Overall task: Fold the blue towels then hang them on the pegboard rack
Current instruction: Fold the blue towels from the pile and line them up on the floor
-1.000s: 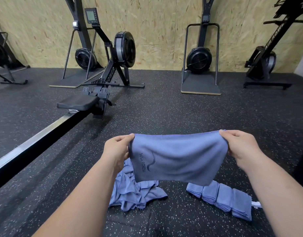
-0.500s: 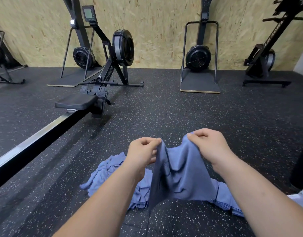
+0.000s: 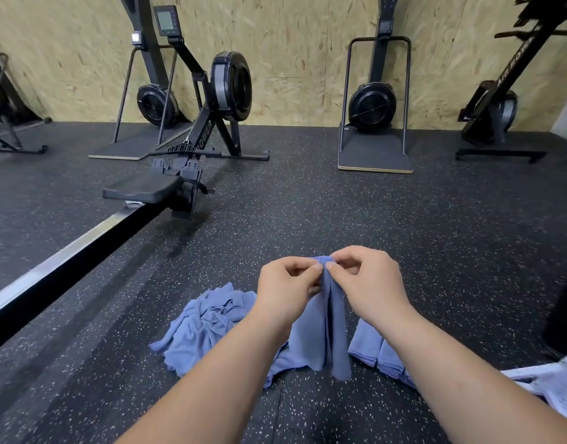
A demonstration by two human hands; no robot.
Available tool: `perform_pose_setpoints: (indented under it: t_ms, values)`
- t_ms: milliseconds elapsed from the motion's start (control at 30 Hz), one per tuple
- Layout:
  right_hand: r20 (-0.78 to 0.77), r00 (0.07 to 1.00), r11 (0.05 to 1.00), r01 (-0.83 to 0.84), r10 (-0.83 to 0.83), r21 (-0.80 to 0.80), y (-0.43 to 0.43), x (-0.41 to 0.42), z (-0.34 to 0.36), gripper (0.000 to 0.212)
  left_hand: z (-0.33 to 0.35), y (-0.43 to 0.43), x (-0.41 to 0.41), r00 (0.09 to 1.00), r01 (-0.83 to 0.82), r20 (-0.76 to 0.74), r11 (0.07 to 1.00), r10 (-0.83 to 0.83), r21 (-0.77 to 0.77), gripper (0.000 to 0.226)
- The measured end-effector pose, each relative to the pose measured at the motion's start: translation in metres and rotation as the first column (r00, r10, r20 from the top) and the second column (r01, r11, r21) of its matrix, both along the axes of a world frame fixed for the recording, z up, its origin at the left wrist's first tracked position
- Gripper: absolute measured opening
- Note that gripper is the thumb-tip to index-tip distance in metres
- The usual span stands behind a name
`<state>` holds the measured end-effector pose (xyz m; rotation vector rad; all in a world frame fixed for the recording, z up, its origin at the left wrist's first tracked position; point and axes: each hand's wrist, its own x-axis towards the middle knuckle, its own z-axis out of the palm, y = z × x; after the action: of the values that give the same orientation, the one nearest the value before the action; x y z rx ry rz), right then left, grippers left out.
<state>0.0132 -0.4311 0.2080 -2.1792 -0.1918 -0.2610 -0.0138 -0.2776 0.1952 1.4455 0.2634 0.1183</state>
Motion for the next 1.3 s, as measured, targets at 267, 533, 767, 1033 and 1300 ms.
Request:
perform_pose_setpoints:
  t_ms: [267, 533, 767, 1033, 1300]
  values:
    - [0.156, 0.987, 0.996, -0.020, 0.034, -0.085, 0.003, -0.006, -0.003, 0.010, 0.002, -0.006, -0.002, 1.000, -0.005, 0.019, 0.998, 0.006, -0.062, 0.013]
    - [0.204, 0.978, 0.989, -0.012, 0.043, -0.149, -0.002, -0.004, -0.004, 0.014, 0.004, 0.000, 0.000, 0.994, 0.107, 0.019, 0.984, -0.106, -0.143, 0.036]
    - [0.094, 0.996, 1.000, -0.001, 0.001, -0.005, -0.018, 0.015, 0.004, 0.008, -0.019, 0.022, 0.014, 0.990, 0.094, 0.057, 0.908, -0.128, 0.409, 0.026]
    - [0.111, 0.992, 0.996, -0.067, 0.061, 0.051, -0.034, 0.023, 0.012, 0.011, -0.030, 0.034, 0.018, 0.990, 0.122, -0.068, 0.490, -0.126, 0.863, 0.010]
    - [0.075, 0.997, 0.995, 0.030, -0.023, -0.090, -0.065, 0.031, 0.003, 0.018, -0.005, 0.050, 0.016, 0.958, -0.151, 0.245, 0.462, -0.150, 0.874, 0.008]
